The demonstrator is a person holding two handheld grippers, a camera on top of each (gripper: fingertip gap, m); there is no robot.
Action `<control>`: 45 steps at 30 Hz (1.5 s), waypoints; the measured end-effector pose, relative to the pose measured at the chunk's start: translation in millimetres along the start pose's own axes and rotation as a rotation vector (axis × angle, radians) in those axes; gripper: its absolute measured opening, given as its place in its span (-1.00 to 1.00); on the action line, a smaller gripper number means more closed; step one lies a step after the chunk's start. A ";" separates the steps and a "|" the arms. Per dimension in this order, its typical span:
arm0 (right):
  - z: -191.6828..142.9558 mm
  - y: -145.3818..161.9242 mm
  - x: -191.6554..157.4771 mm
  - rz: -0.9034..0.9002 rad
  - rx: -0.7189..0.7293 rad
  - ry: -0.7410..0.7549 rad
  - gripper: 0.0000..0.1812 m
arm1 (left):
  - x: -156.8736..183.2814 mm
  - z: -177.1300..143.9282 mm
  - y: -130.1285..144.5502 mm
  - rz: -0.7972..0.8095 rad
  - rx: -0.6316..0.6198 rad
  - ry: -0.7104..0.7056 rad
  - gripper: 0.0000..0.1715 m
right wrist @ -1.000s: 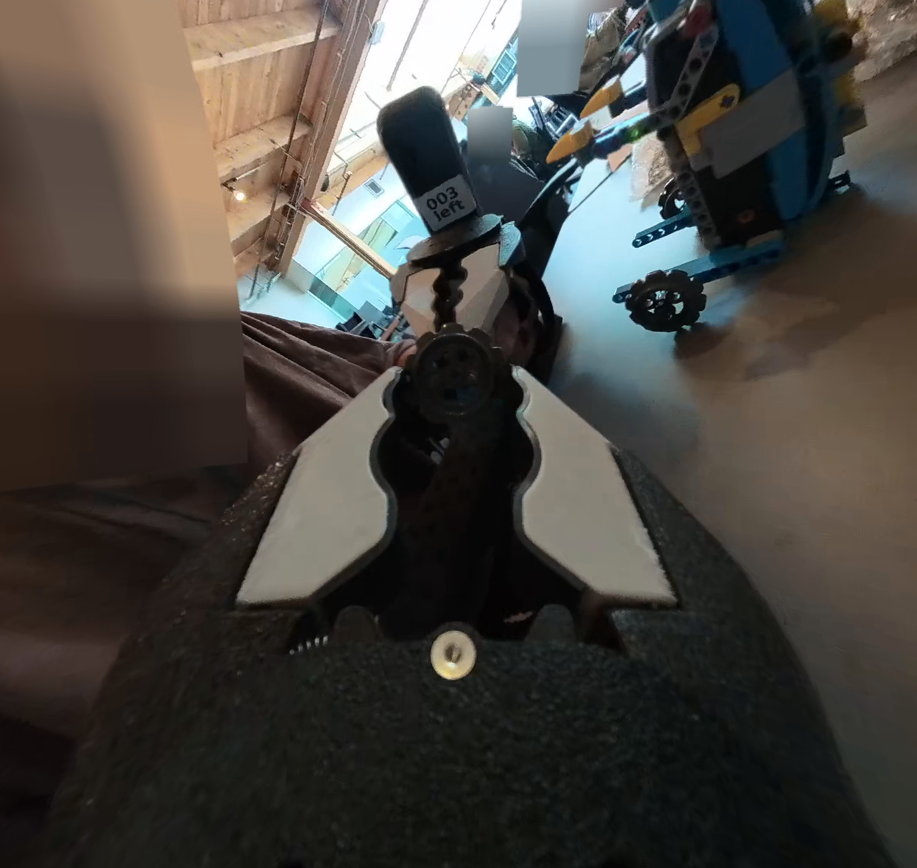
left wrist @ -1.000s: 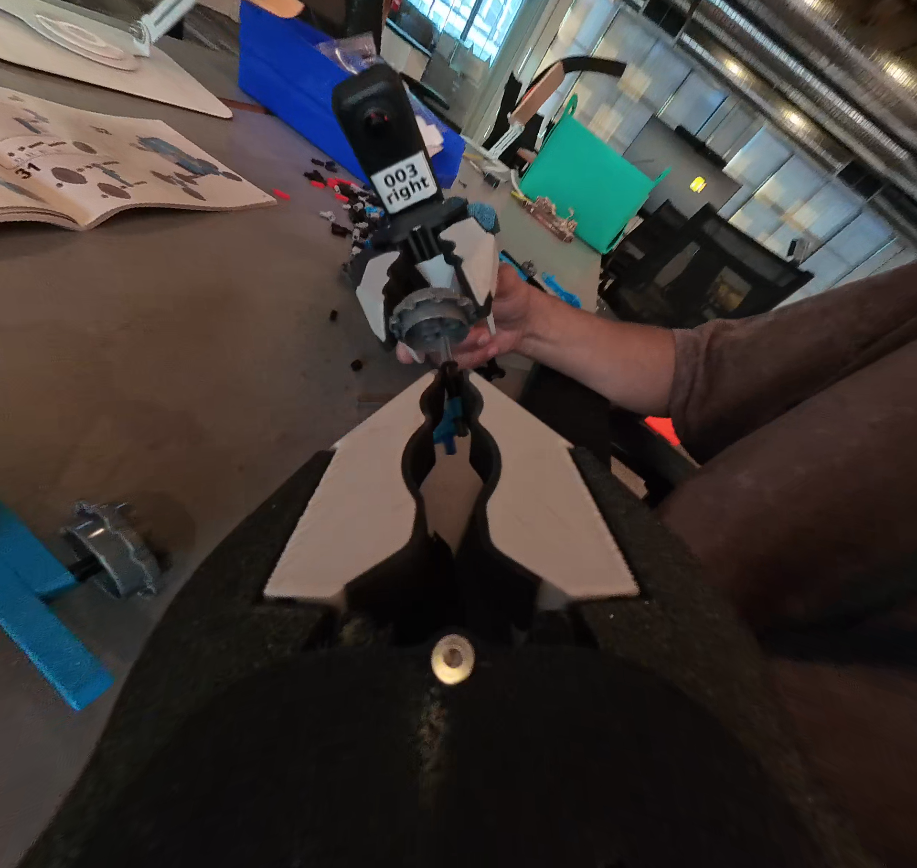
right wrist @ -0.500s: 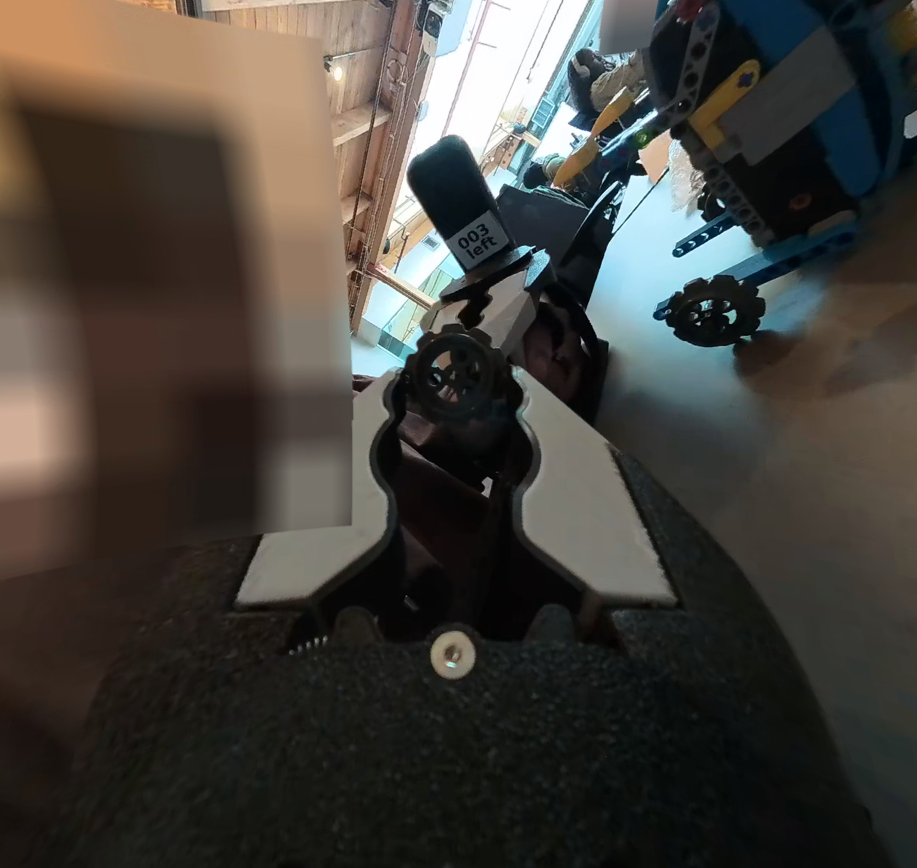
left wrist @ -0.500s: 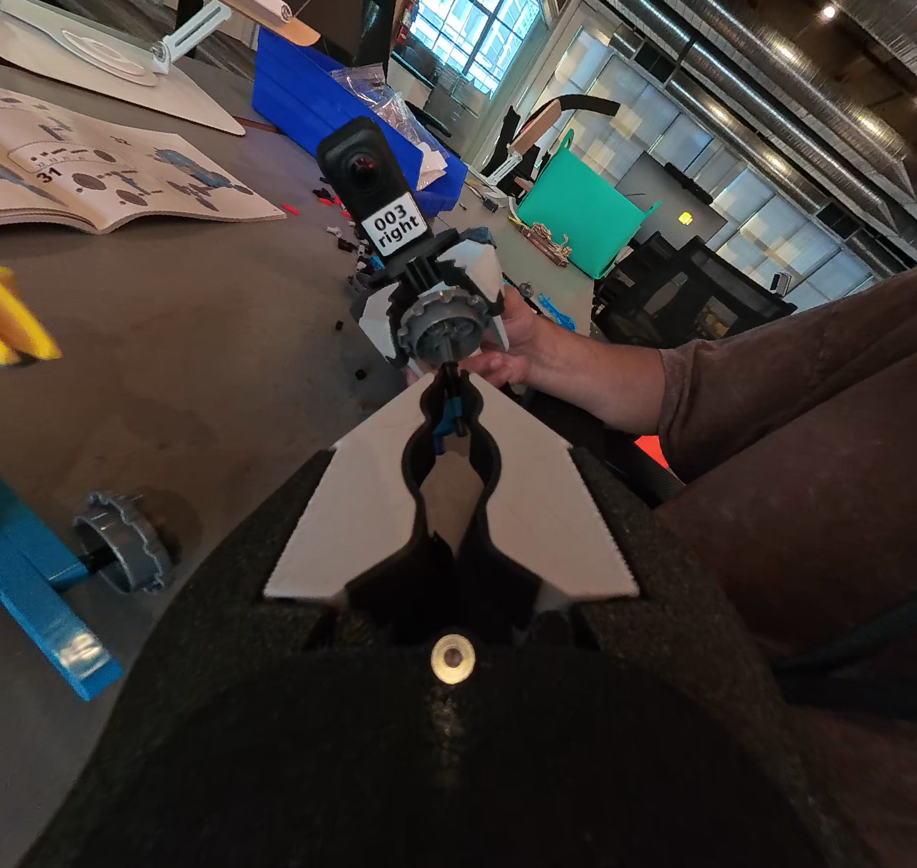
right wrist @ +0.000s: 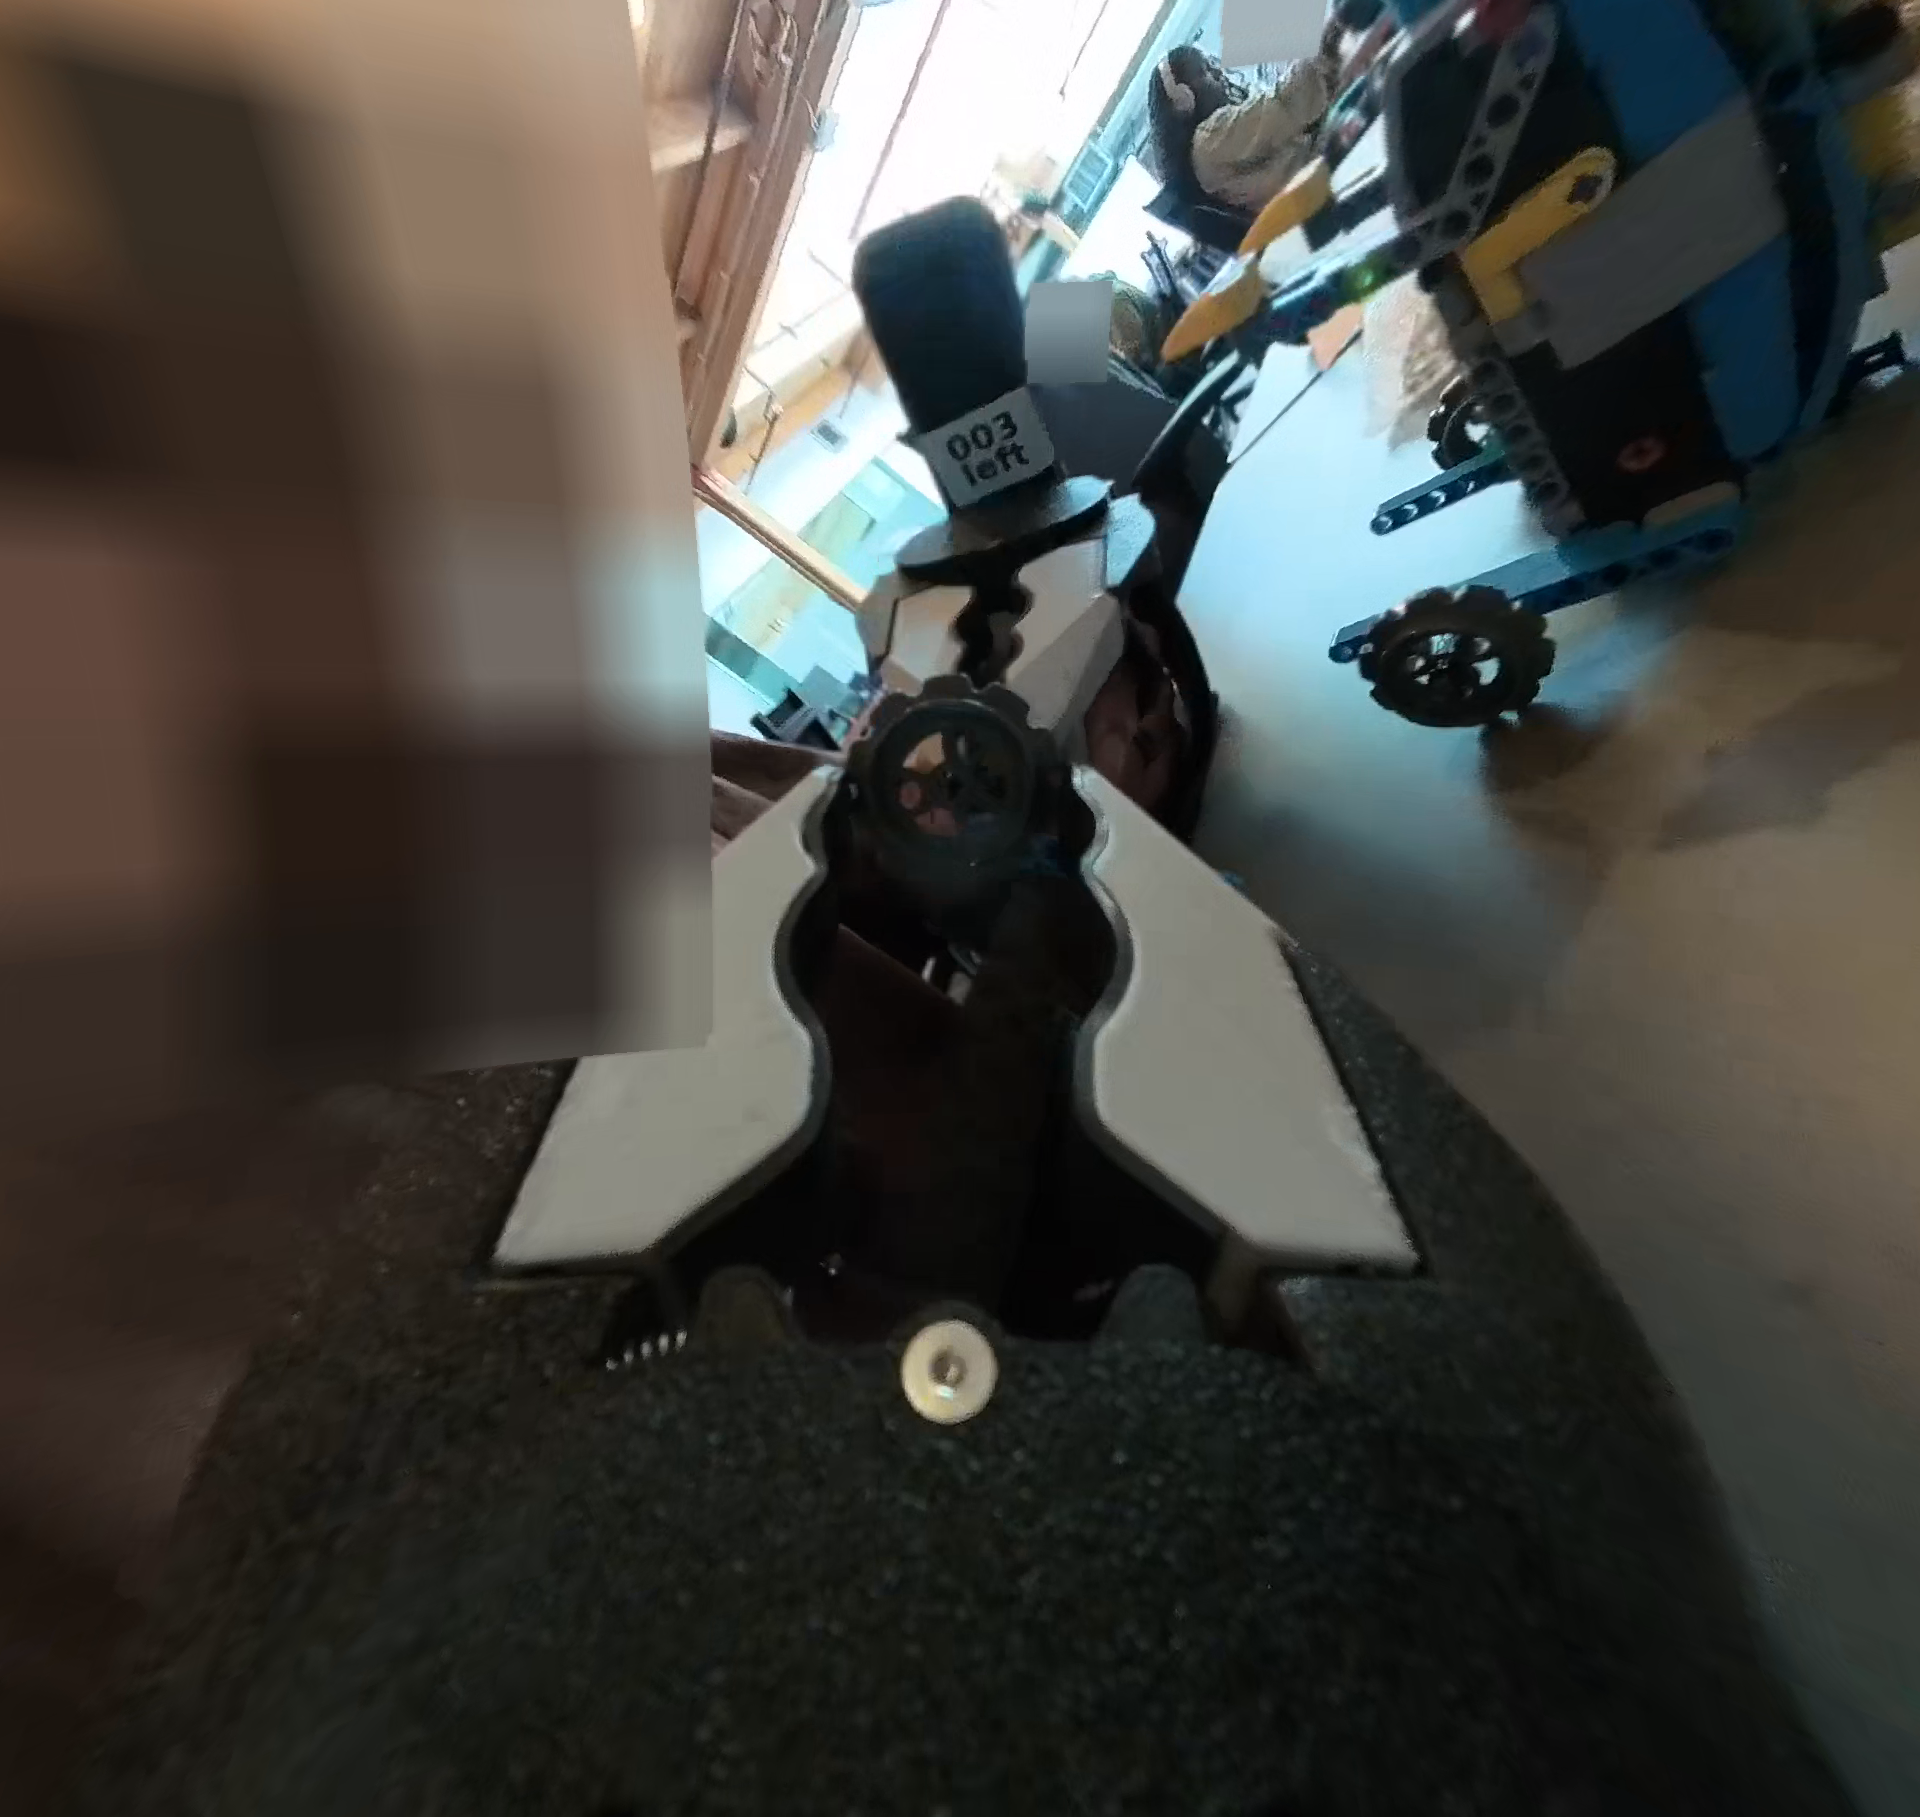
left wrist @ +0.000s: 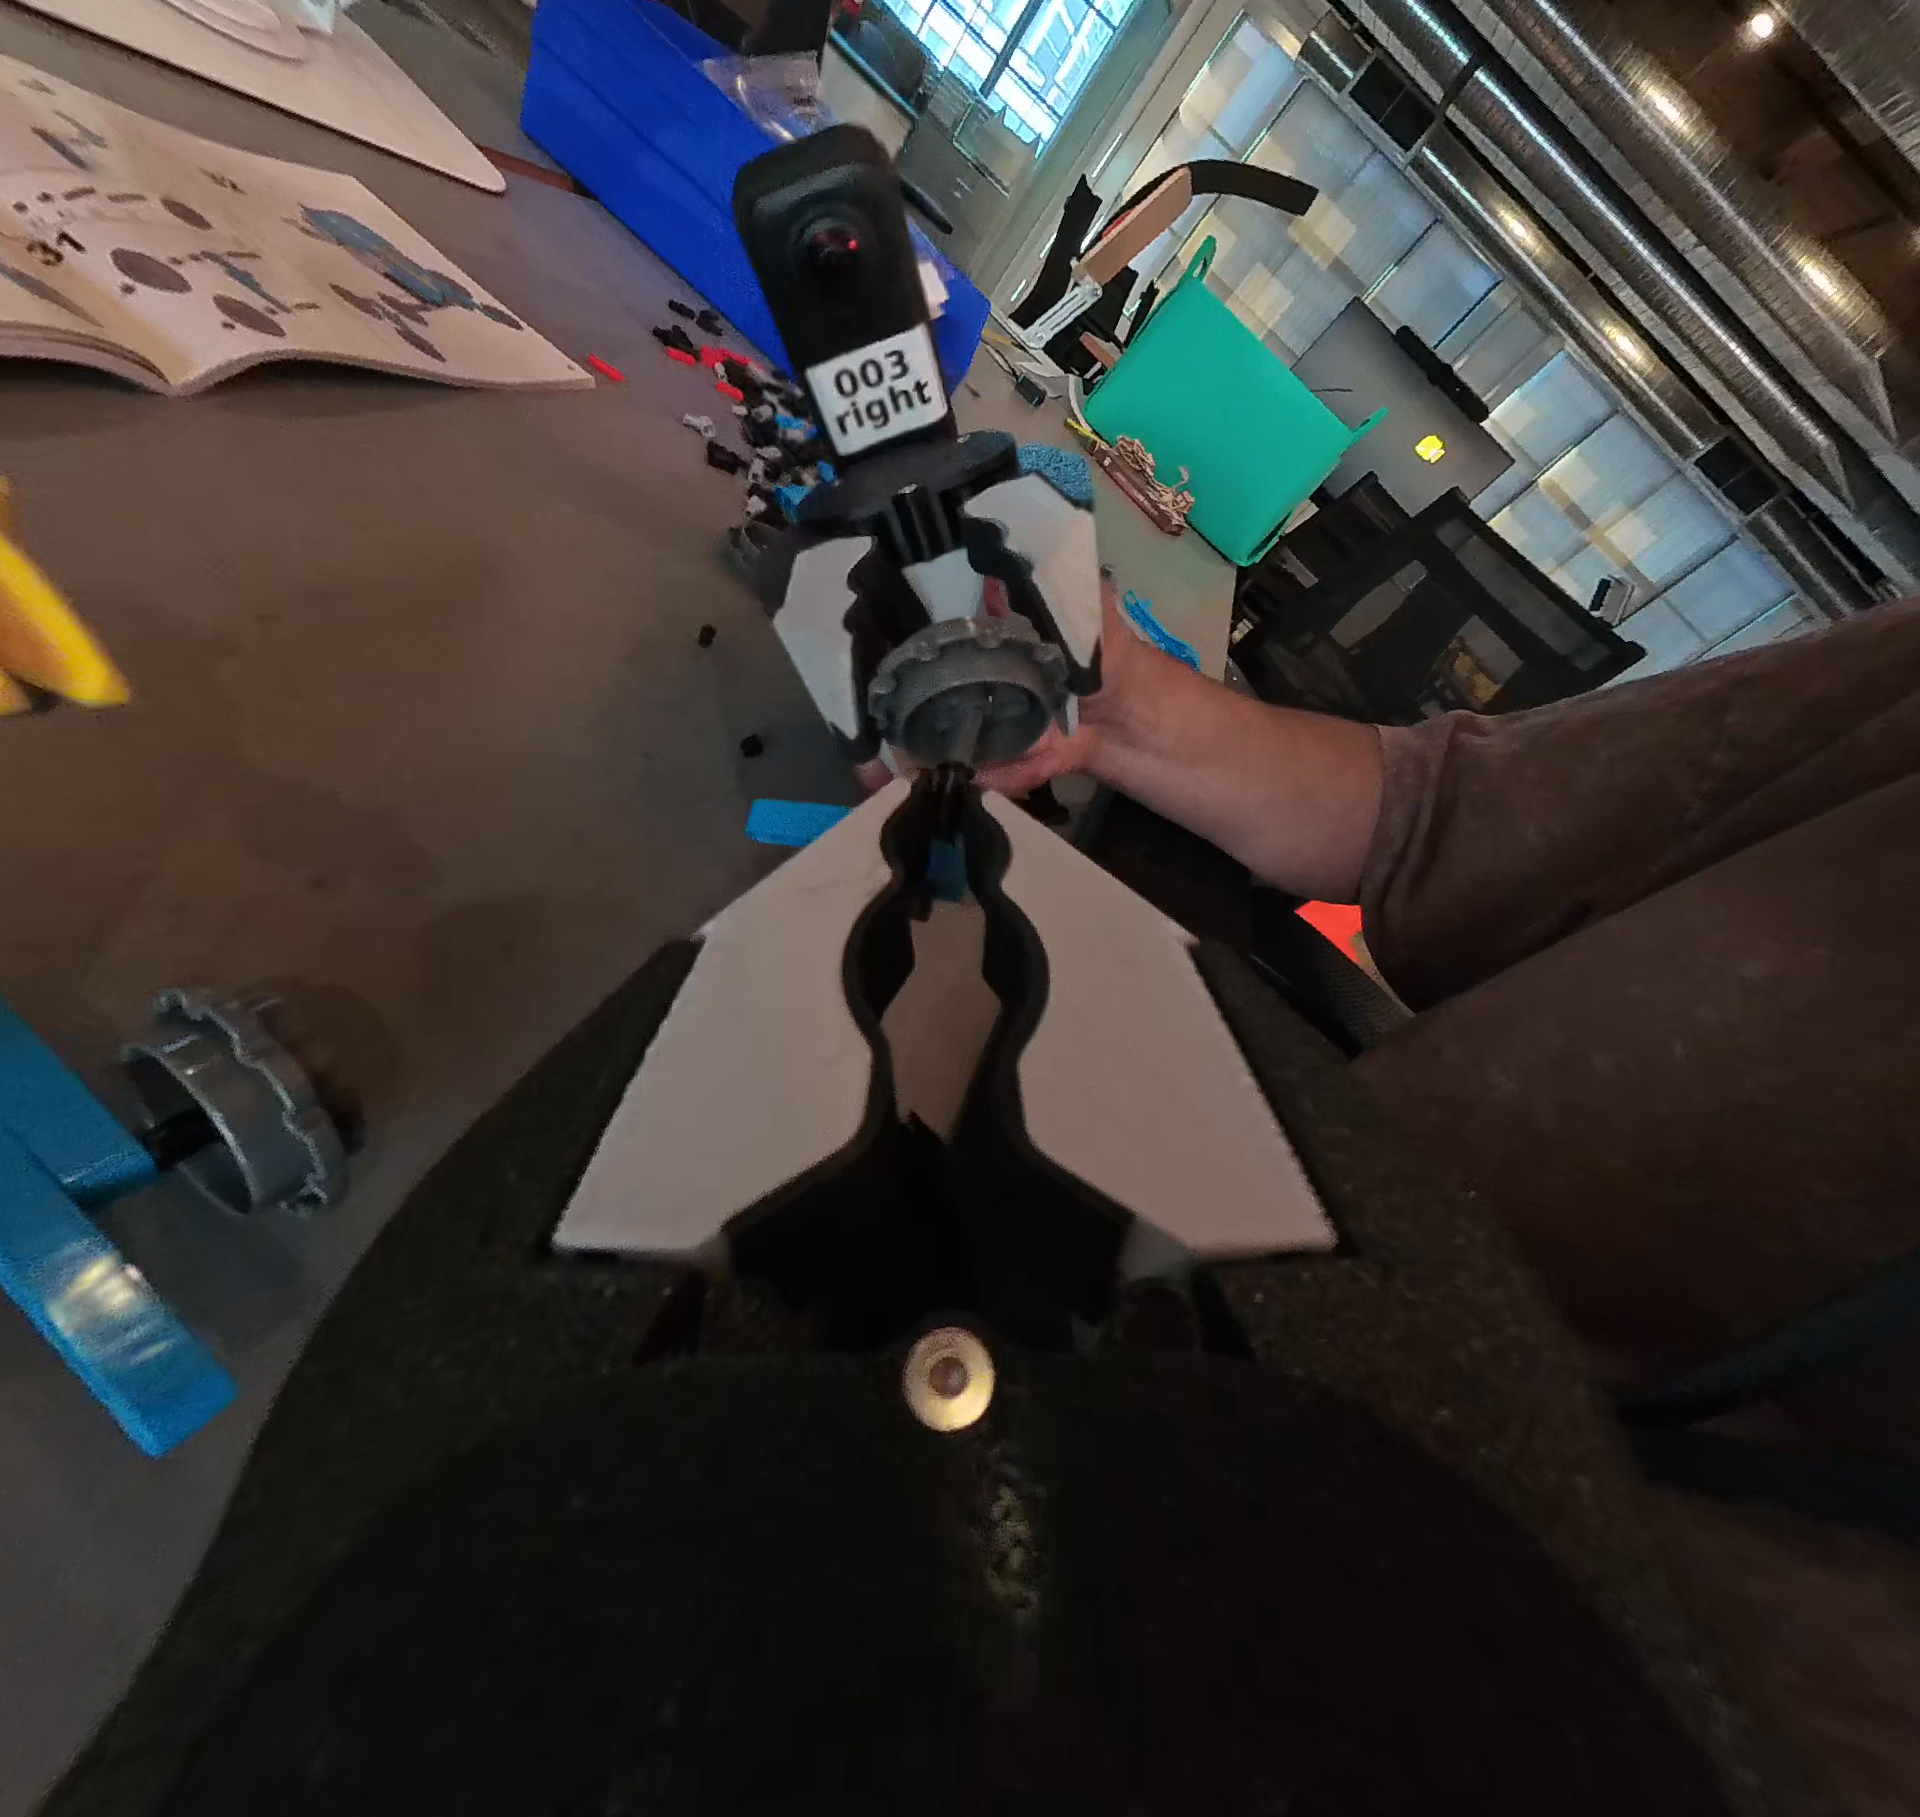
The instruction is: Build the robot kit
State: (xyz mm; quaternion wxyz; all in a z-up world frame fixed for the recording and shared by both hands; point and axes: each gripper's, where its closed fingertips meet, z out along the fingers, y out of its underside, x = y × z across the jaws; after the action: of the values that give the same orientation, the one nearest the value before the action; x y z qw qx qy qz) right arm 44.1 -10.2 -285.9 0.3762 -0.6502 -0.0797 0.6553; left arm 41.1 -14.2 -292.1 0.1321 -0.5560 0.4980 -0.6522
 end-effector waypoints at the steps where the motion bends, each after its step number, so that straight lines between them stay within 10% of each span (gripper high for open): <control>1: -0.1 2.0 0.0 -0.018 -0.015 0.009 -0.53 | -1.0 0.4 1.1 -0.014 -0.009 0.004 -0.97; 14: -13.7 11.9 17.5 -0.193 -0.161 0.219 -0.55 | -2.6 9.4 17.8 0.039 -0.124 -0.041 -0.96; 21: -103.8 21.8 70.2 -0.508 -0.514 0.858 -0.55 | -11.3 26.6 59.0 0.414 -0.434 -0.241 -0.94; 26: -147.7 28.7 65.7 -0.500 -0.717 1.116 -0.55 | -11.5 30.4 54.9 0.442 -0.404 -0.258 -0.94; 34: -152.3 53.5 61.0 -0.424 -0.783 1.084 -0.43 | 10.0 22.6 29.5 0.522 -0.197 -0.186 -0.94; 39: -36.2 32.6 -10.7 -0.595 -0.385 0.512 -0.60 | 21.9 21.5 27.2 0.588 -0.153 -0.144 -0.94; 45: -5.3 34.0 -20.4 -0.596 -0.350 0.386 -0.87 | 27.8 19.5 27.1 0.614 -0.135 -0.122 -0.94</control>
State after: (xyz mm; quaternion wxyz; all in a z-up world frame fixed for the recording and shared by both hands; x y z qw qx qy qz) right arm 33.1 -48.4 -290.7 0.4417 -0.7640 -0.3031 0.3596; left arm 37.8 -56.9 -299.4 0.3150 -0.4253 0.6759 -0.5129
